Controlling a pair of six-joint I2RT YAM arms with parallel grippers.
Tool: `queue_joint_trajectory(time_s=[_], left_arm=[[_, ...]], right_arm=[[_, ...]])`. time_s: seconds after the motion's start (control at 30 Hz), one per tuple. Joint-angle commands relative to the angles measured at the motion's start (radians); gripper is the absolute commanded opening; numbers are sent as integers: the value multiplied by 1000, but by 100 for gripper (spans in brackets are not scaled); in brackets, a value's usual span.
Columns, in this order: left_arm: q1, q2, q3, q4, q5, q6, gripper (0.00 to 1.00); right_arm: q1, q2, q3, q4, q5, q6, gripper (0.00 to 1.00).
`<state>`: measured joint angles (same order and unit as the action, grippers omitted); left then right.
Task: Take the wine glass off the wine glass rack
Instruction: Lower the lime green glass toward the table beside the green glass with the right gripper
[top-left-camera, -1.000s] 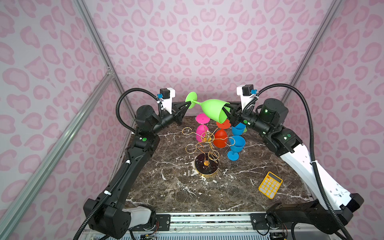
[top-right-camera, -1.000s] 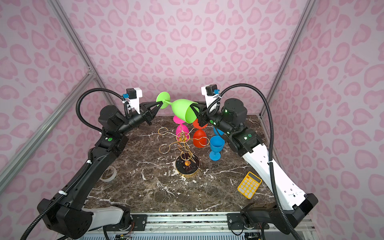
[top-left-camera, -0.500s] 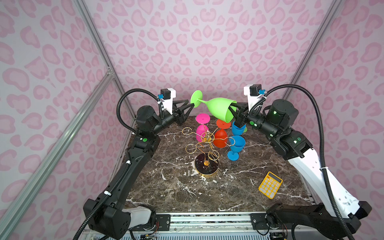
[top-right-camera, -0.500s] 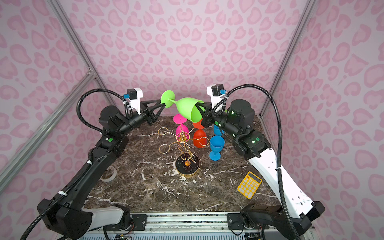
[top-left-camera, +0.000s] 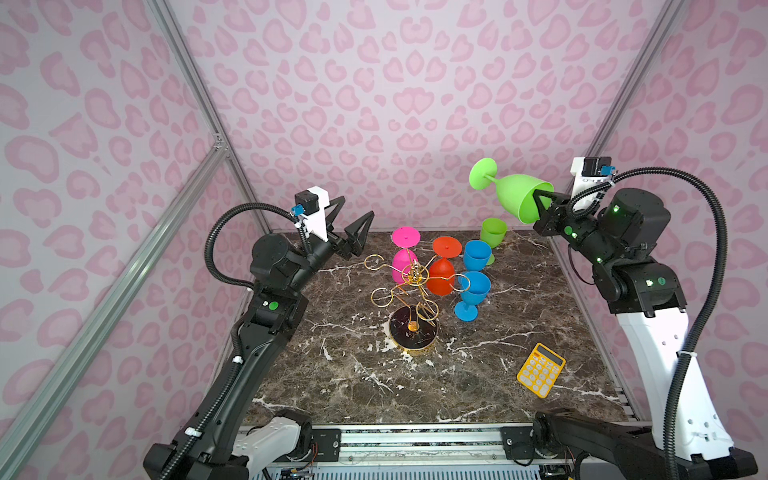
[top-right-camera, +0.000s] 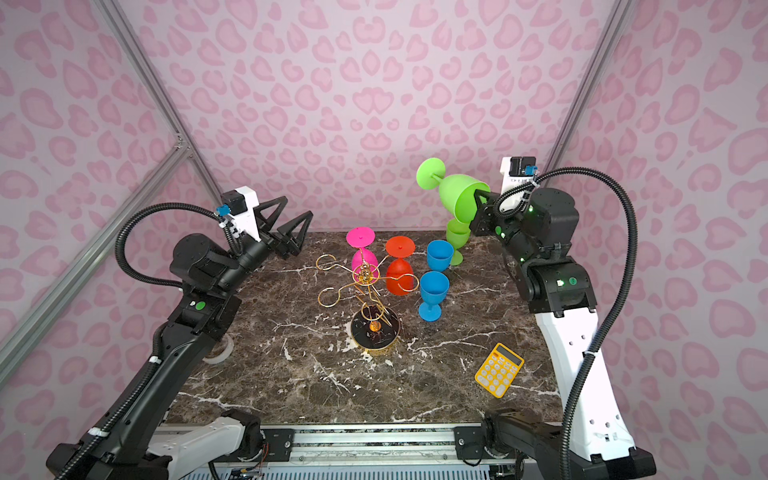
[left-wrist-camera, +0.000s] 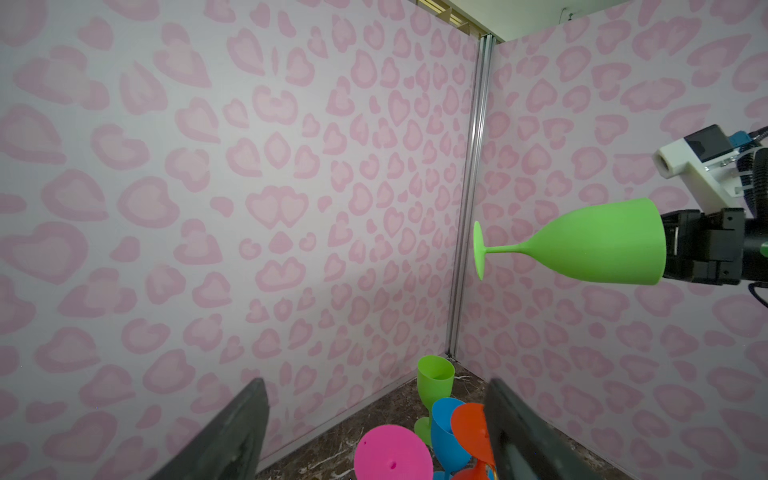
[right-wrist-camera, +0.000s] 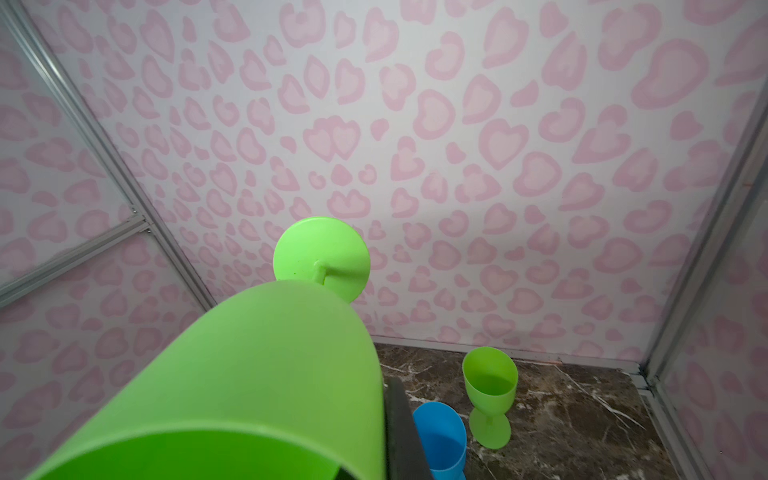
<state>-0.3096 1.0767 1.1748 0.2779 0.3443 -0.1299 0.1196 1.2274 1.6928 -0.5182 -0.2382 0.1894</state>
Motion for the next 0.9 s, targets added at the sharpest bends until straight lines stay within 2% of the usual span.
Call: queue_joint_trajectory(time_s=[0.0, 0.13, 0.37, 0.43, 0.67, 0.87], left_arm=[[0, -54, -37, 25, -72, 49, 88], [1, -129, -90, 10, -141, 78, 99], [8, -220, -143, -34, -280, 131, 97], [13, -226, -137, -50, -317, 130, 97], [24, -240, -122, -82, -342, 135, 97], [26, -237, -119, -112, -344, 142, 97]], right_arm=[[-41, 27, 12, -139, 55, -40, 0], [-62, 54, 15, -254, 162, -95, 0], [-78, 76, -33, -402, 319, -143, 0], [-88, 93, -29, -433, 333, -149, 0], [-89, 256, 38, -601, 341, -183, 0], [-90, 388, 56, -629, 392, -169, 0]])
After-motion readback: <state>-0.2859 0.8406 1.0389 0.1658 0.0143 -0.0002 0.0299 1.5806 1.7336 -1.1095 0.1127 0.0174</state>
